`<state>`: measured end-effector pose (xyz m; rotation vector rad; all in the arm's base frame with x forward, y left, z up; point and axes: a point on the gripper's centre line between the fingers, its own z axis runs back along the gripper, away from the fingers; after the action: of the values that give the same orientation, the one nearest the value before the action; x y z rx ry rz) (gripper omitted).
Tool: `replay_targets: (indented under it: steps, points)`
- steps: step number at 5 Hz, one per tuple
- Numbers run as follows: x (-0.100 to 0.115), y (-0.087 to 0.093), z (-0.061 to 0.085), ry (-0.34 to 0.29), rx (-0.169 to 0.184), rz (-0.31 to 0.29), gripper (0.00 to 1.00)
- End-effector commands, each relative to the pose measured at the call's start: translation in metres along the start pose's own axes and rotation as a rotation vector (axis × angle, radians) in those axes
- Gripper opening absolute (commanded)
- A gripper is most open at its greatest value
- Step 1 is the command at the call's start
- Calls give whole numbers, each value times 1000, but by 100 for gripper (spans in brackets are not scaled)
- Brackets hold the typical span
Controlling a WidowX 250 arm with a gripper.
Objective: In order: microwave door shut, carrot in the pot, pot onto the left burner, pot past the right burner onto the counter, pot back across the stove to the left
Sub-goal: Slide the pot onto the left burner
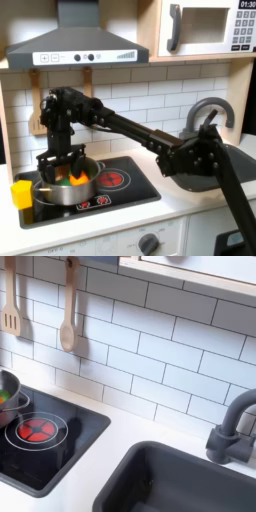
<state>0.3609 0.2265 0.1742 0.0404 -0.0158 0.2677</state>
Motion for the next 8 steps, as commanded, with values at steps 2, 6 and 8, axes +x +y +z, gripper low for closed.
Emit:
replay_targets:
  steps: [2,6,8]
  points:
    - [0,-2,-12,13,9,2,100]
    - [-1,-1,-11,6,15,11,0]
    - [0,-2,-3,-12,13,-6,0]
